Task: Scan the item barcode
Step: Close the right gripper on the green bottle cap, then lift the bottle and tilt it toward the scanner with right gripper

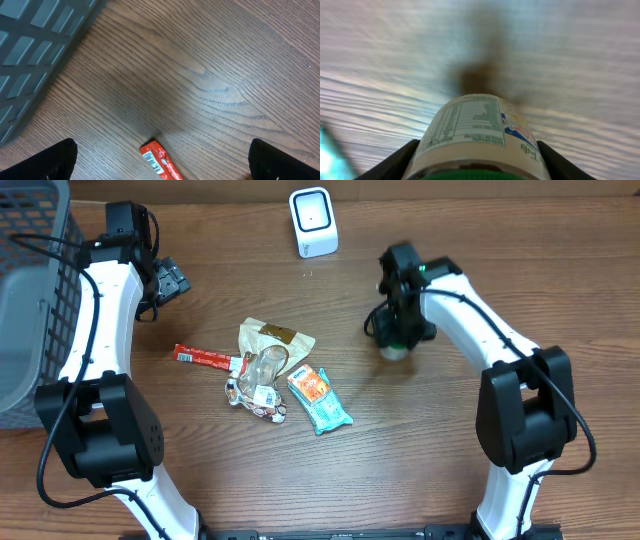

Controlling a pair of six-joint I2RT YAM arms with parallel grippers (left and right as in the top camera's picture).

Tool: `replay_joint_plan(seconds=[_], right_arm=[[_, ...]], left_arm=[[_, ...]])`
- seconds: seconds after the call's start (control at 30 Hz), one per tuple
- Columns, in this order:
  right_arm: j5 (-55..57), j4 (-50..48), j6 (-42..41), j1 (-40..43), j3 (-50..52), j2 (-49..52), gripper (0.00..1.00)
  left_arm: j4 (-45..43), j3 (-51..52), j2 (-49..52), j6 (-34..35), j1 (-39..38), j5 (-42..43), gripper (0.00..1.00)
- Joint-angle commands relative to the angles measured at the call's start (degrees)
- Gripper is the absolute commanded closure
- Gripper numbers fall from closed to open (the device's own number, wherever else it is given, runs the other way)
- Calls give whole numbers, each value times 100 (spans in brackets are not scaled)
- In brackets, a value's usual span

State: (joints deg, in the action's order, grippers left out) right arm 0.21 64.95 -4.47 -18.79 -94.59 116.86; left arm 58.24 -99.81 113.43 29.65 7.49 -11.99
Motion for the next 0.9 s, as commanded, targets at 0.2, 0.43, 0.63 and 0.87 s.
replay_joint_plan(seconds=[0.2, 0.43, 0.63, 0.87], right_arm=[[-33, 1443, 24, 22, -2315, -179, 69], [-273, 1812, -4, 22, -2544, -177, 70], [-1237, 1810, -339, 28, -2538, -177, 88], [-1456, 2267, -1679, 9, -2538, -177, 96]], left_arm=[[-4, -127, -31, 37, -37, 22, 0], [-2, -127, -31, 37, -37, 24, 0], [-2, -127, -31, 37, -37, 24, 0], [-2, -127, -31, 37, -37, 22, 0]])
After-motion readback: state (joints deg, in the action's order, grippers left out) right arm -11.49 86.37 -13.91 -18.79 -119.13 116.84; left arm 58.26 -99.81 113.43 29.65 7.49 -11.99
